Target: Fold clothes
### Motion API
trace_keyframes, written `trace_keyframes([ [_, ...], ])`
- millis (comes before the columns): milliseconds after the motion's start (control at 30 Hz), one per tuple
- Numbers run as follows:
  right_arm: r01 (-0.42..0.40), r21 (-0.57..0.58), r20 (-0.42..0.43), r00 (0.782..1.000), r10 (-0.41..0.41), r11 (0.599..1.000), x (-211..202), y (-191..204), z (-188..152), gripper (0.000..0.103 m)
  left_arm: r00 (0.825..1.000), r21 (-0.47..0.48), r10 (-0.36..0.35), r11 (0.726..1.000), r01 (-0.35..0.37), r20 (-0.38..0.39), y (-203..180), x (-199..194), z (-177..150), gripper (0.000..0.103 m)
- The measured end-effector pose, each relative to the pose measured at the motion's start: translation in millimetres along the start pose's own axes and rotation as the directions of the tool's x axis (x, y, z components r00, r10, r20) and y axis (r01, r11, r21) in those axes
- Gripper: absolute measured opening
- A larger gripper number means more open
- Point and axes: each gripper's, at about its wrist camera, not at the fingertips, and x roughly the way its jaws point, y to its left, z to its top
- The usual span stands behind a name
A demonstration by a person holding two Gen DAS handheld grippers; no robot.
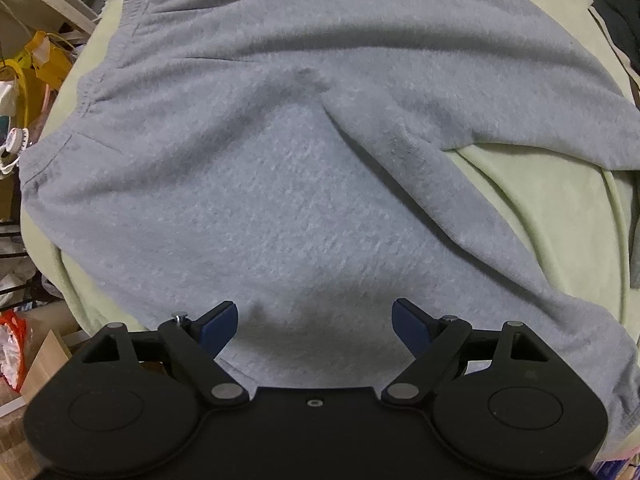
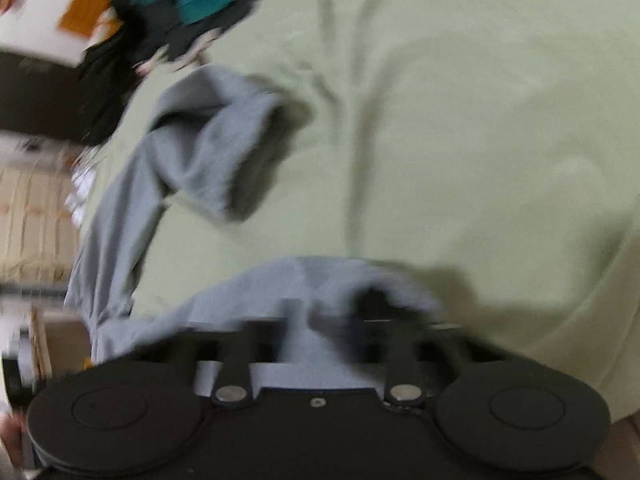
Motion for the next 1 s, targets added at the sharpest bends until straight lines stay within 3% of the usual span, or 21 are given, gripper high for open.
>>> trace_keyframes([
  [100,-0.018,0.100,0.080,0.997,0.010,0.995,-17.2,-17.9,7.0,0.006,1.000,-0.001,0.007,1.000,-0.007,0.012,2.2,0.7,-0.8,0.088],
  [333,0.057,0.115,0.097,0.993,-0.068,0.992,-29.9,-22.0,-0.6,0.005,1.000,-0.058,0.013,0.998,-0.013,-0.002,14.1,13.0,-4.6,0.088],
  [500,0.122,0.139,0.074,0.988,-0.133,0.983,-8.5,-30.1,5.4,0.005,0.999,-0.063,0.044,0.997,-0.046,-0.030,22.6,26.7,-13.4,0.088],
  [667,0.208,0.073,0.016,0.978,-0.210,0.975,17.5,-22.5,11.8,0.007,0.999,-0.102,0.035,0.994,-0.038,-0.022,36.1,32.2,-24.0,0.088],
  [767,0.225,0.019,0.000,0.974,-0.225,0.974,16.5,-11.6,17.2,0.022,0.999,-0.093,0.052,0.994,-0.053,-0.007,41.3,34.0,-25.0,0.088],
  [833,0.272,-0.064,0.001,0.962,-0.273,0.960,7.7,-1.7,19.8,0.060,0.998,-0.087,0.055,0.995,-0.056,-0.011,45.8,38.4,-23.8,0.088],
  [900,0.286,-0.113,-0.015,0.957,-0.290,0.951,-0.3,3.6,21.6,0.061,0.998,-0.106,0.066,0.992,-0.067,-0.018,52.2,42.3,-22.9,0.088],
  [933,0.306,-0.200,-0.019,0.948,-0.316,0.931,-9.0,12.0,20.3,0.062,0.997,-0.116,0.070,0.991,-0.072,-0.022,55.1,44.2,-22.3,0.088],
  [1000,0.366,-0.268,0.030,0.928,-0.373,0.891,-25.0,17.9,14.4,0.067,0.998,-0.139,0.063,0.988,-0.065,-0.025,58.6,47.7,-21.4,0.088],
])
